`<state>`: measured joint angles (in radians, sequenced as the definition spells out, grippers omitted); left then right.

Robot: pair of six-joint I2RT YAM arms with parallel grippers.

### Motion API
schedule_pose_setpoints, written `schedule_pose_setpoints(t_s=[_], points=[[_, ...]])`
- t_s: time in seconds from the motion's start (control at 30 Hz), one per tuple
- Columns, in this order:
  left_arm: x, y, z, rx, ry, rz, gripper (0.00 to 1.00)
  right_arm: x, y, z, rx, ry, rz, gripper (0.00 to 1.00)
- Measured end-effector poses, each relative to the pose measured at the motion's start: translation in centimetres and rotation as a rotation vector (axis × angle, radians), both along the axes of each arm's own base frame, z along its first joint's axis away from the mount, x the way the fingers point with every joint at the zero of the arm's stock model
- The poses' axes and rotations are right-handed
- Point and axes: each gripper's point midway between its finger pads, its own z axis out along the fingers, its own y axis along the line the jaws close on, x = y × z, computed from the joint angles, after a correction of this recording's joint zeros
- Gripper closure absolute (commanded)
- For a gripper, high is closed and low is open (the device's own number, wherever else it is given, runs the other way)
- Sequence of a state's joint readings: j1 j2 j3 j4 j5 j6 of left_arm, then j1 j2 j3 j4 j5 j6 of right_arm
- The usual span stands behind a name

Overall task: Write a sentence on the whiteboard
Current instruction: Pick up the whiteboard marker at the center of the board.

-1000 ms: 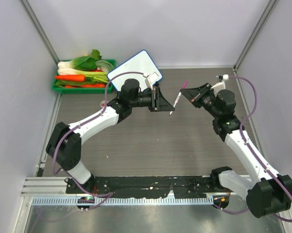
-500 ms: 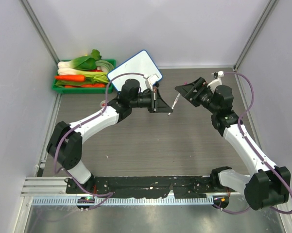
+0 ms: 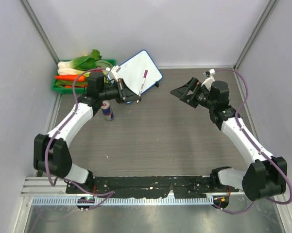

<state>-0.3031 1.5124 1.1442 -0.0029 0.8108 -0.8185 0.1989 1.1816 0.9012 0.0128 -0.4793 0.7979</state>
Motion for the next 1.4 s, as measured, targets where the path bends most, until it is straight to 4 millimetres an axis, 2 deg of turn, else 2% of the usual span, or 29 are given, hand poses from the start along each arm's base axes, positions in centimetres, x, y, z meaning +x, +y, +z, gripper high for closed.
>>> schedule_pose_setpoints(t_s=[0.13, 0.27, 0.37, 0.47, 0.5, 0.6, 0.7, 0.87, 1.0, 1.17, 1.3, 1.37, 1.4], points=[[-2.6, 1.0, 2.5, 0.033, -0.056, -0.065, 1.0, -0.3, 1.3, 0.3, 0.005, -0.005, 0.088, 0.03], [-5.3, 1.3, 5.0, 0.051, -0.125, -0.164, 1.0, -1.2, 4.3, 2.5, 0.028, -0.081, 0.237, 0.03], [-7.1, 1.7, 6.0, 0.066, -0.157, -0.218, 1.0, -3.7, 8.2, 4.7, 0.043, -0.168, 0.405, 0.04], [-8.7, 1.9, 6.6, 0.062, -0.172, -0.263, 1.0, -6.8, 11.8, 7.1, 0.064, -0.263, 0.566, 0.1], [-9.1, 1.9, 6.7, 0.058, -0.174, -0.274, 1.0, -7.7, 12.7, 7.8, 0.077, -0.291, 0.612, 0.15], [-10.0, 2.0, 7.0, 0.046, -0.181, -0.31, 1.0, -9.0, 14.3, 8.9, 0.116, -0.34, 0.689, 0.24], [-10.7, 2.0, 7.4, 0.03, -0.189, -0.333, 1.0, -8.7, 15.1, 8.5, 0.145, -0.33, 0.715, 0.28], [-12.0, 2.1, 8.2, 0.005, -0.222, -0.356, 1.0, -8.3, 16.1, 7.0, 0.165, -0.272, 0.742, 0.31], [-12.5, 2.2, 8.5, -0.01, -0.237, -0.372, 1.0, -8.9, 16.3, 7.8, 0.191, -0.29, 0.768, 0.34], [-12.8, 2.2, 8.1, -0.015, -0.228, -0.39, 1.0, -9.9, 16.6, 9.0, 0.228, -0.314, 0.806, 0.44], [-12.9, 2.2, 8.1, -0.016, -0.231, -0.396, 1.0, -10.4, 16.8, 9.4, 0.242, -0.322, 0.826, 0.45], [-12.9, 2.2, 8.0, -0.014, -0.234, -0.398, 1.0, -10.6, 16.8, 9.4, 0.245, -0.319, 0.834, 0.48], [-12.9, 2.2, 8.0, -0.012, -0.237, -0.399, 1.0, -10.6, 16.8, 9.4, 0.247, -0.318, 0.838, 0.55]])
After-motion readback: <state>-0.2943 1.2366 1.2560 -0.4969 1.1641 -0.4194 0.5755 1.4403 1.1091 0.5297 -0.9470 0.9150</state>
